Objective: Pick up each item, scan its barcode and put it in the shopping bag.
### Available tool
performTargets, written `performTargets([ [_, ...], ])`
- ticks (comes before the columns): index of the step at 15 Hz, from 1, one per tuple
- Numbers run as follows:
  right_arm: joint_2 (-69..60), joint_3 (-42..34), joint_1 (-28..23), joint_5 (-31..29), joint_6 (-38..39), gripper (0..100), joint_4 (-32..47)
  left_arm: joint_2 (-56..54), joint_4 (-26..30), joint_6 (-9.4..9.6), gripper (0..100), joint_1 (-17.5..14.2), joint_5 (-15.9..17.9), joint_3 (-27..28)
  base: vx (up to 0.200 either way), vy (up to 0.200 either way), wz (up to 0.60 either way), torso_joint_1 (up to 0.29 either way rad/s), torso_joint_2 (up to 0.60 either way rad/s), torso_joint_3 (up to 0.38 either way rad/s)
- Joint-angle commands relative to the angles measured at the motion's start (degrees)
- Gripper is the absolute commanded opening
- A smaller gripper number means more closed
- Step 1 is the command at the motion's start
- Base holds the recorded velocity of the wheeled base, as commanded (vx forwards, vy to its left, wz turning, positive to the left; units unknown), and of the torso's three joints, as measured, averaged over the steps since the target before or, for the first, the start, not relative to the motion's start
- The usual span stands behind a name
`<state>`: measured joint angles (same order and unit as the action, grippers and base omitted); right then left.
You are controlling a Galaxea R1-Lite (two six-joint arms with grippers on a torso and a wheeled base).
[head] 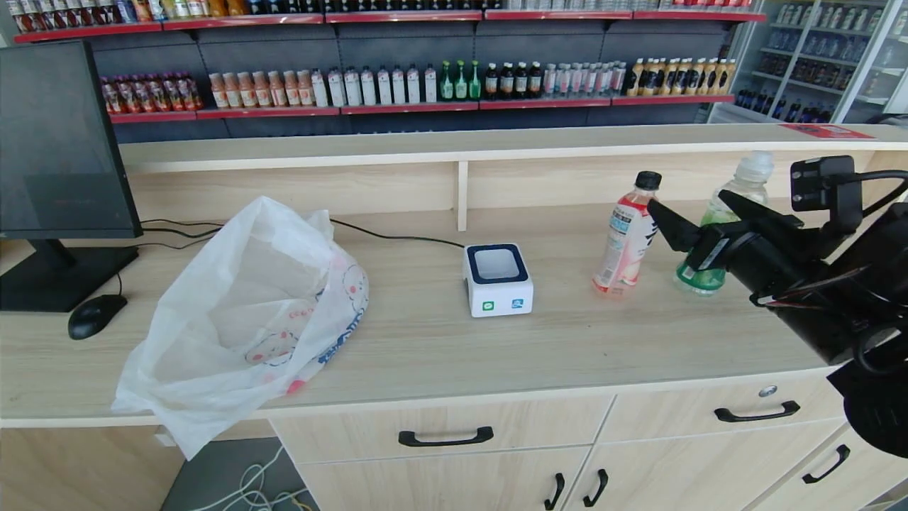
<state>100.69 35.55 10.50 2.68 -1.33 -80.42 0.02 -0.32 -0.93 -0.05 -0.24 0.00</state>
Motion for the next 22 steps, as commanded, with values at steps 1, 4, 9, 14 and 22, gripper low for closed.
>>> performTargets([
  [1,5.65,0.49,-0.39,0.39,0.36,100,-0.70,0.06,-0.03,-0.04,100,-0.04,-0.02,0.00,0.000,0.000,0.00,0.000,0.00,0.000],
  [4,10.49,5.59,-2.41,3.65,1.42,100,-1.40,0.06,-0.03,-0.04,100,-0.04,-0.02,0.00,0.000,0.000,0.00,0.000,0.00,0.000],
  [9,13.21,7.08,-1.53,4.17,2.21,100,-2.11,-0.02,-0.03,-0.04,100,-0.04,-0.02,0.00,0.000,0.000,0.00,0.000,0.00,0.000],
  [14,16.64,10.24,-1.79,4.61,2.47,100,-2.11,0.06,-0.03,-0.04,100,-0.04,-0.02,0.00,0.000,0.000,0.00,0.000,0.00,0.000],
  [22,21.83,15.43,-4.17,6.55,-0.43,100,-1.58,-0.02,-0.03,-0.04,100,-0.04,-0.02,0.00,0.000,0.000,0.00,0.000,0.00,0.000],
])
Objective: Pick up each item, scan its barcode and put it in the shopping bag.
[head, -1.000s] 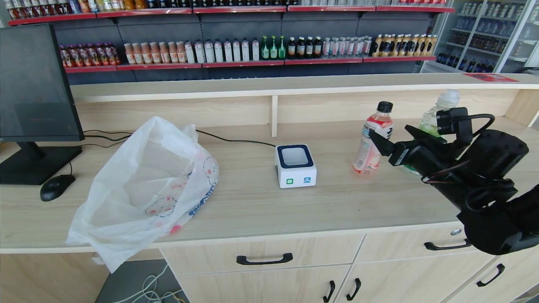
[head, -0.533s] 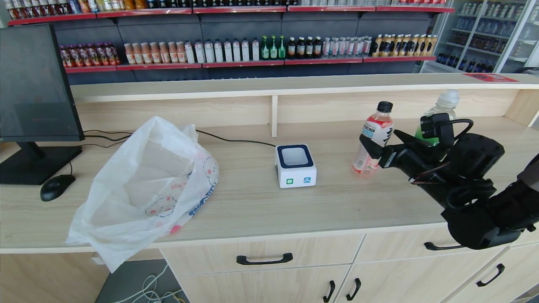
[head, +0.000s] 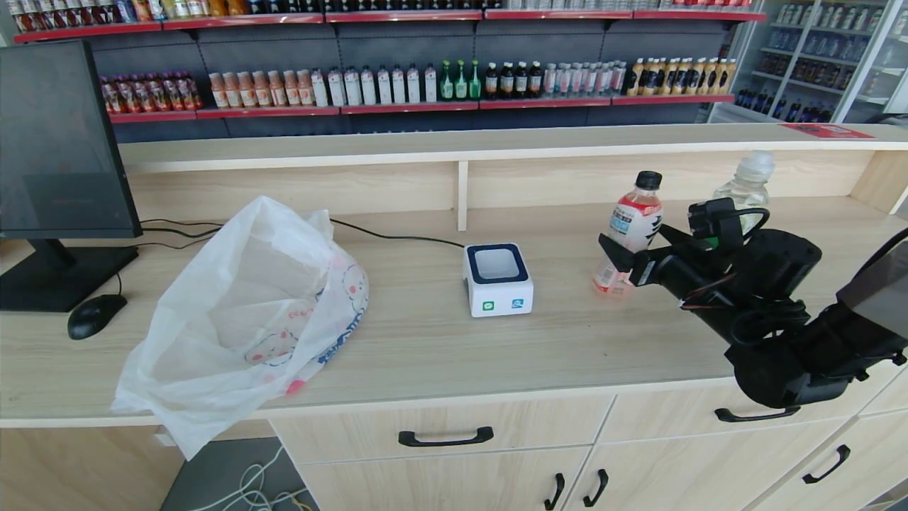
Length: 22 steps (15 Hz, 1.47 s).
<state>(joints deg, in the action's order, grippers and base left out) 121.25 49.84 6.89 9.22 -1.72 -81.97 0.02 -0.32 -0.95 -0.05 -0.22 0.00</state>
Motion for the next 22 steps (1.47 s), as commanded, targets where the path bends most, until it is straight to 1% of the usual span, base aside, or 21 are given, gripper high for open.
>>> performTargets([
  [1,2.24,2.20,-1.17,0.10,0.05,100,-0.03,0.06,-0.03,-0.02,100,-0.04,-0.04,0.00,0.000,0.000,0.00,0.000,0.00,0.000],
  [4,4.26,4.66,-1.35,0.10,0.14,100,-0.03,-0.02,-0.03,-0.02,100,-0.04,-0.04,0.00,0.000,0.000,0.00,0.000,0.00,0.000],
  [9,6.55,6.24,0.23,0.19,0.14,100,-0.03,0.06,-0.03,-0.02,100,-0.04,-0.04,0.00,0.000,0.000,0.00,0.000,0.00,0.000],
  [12,7.34,6.94,0.23,-0.25,0.22,100,-0.03,0.06,-0.03,-0.02,100,-0.04,-0.04,0.00,0.000,0.000,0.00,0.000,0.00,0.000],
  [16,7.69,7.47,-0.91,-0.34,1.89,100,-0.03,0.06,-0.03,-0.02,100,-0.04,-0.04,0.00,0.000,0.000,0.00,0.000,0.00,0.000],
  [22,7.69,7.65,-0.91,-0.25,4.80,100,-0.38,-0.02,-0.03,-0.02,100,-0.04,-0.04,0.00,0.000,0.000,0.00,0.000,0.00,0.000],
])
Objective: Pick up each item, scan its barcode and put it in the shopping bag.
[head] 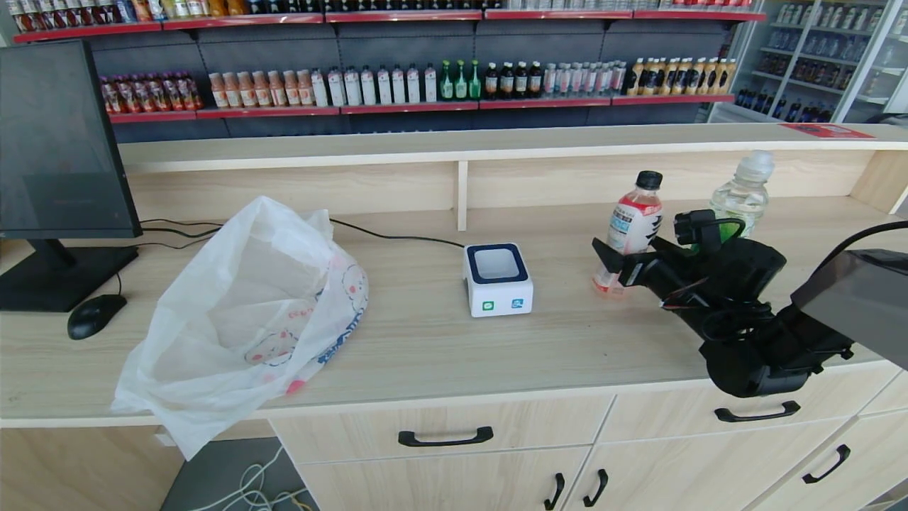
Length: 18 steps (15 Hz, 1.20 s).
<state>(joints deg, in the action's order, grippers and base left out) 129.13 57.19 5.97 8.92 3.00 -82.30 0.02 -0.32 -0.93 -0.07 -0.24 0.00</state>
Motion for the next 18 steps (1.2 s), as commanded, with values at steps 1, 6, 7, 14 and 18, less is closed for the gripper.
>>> performTargets([
  [1,-0.20,0.29,0.00,0.04,0.08,100,-0.05,-0.02,-0.03,-0.04,100,-0.01,-0.02,0.00,0.000,0.000,0.00,0.000,0.00,0.000],
  [6,-0.20,-0.06,0.35,0.04,-0.19,0,-0.05,-0.02,-0.03,-0.04,100,-0.01,-0.02,0.00,0.000,0.000,0.00,0.000,0.00,0.000],
  [7,-0.20,-0.06,0.27,0.13,-0.10,0,-0.14,-0.02,-0.03,-0.04,100,-0.01,-0.02,0.00,0.000,0.000,0.00,0.000,0.00,0.000],
  [14,-1.96,0.21,0.27,0.22,-0.10,0,-0.32,0.06,-0.03,-0.04,100,-0.01,-0.02,0.00,0.000,0.000,0.00,0.000,0.00,0.000],
  [18,-8.29,-3.66,2.55,0.22,1.13,0,-1.37,0.06,-0.03,-0.04,100,-0.01,-0.02,0.00,0.000,0.000,0.00,0.000,0.00,0.000],
])
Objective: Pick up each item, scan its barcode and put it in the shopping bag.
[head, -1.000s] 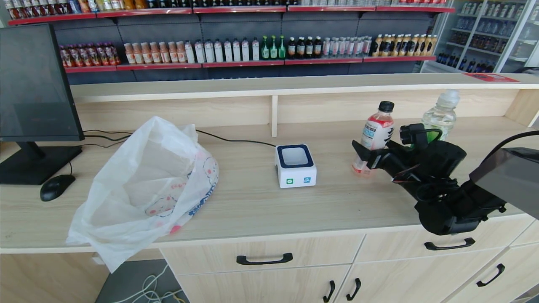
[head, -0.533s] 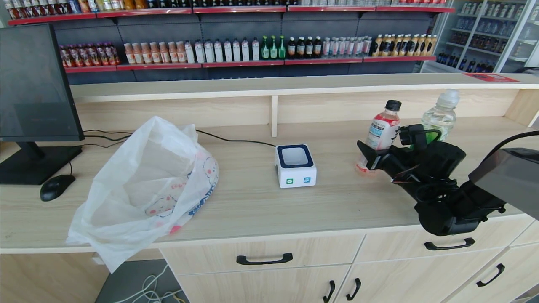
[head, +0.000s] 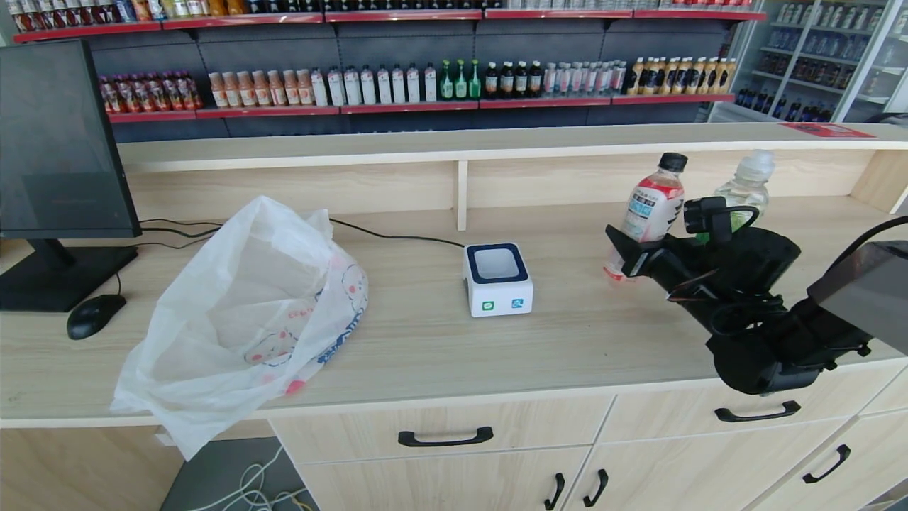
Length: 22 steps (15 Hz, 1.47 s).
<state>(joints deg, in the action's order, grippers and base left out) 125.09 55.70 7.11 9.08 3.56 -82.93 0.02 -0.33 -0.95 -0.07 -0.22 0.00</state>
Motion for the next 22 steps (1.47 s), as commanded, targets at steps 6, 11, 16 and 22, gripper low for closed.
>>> performTargets([
  [6,-16.63,-13.95,8.27,0.06,1.19,0,-1.97,0.06,-0.02,-0.02,100,-0.01,-0.04,0.00,0.000,0.000,0.00,0.000,0.00,0.000],
  [11,-29.11,-26.52,13.90,0.06,1.71,0,-2.50,0.06,-0.02,-0.02,100,-0.01,-0.04,0.00,0.000,0.000,0.00,0.000,0.00,0.000],
  [16,-39.57,-38.03,17.33,0.32,2.15,0,-2.23,0.06,-0.02,-0.02,100,-0.01,-0.04,0.00,0.000,0.000,0.00,0.000,0.00,0.000],
  [22,-40.10,-34.78,30.33,0.50,4.61,0,-0.30,0.06,-0.02,-0.02,100,-0.01,-0.04,0.00,0.000,0.000,0.00,0.000,0.00,0.000],
])
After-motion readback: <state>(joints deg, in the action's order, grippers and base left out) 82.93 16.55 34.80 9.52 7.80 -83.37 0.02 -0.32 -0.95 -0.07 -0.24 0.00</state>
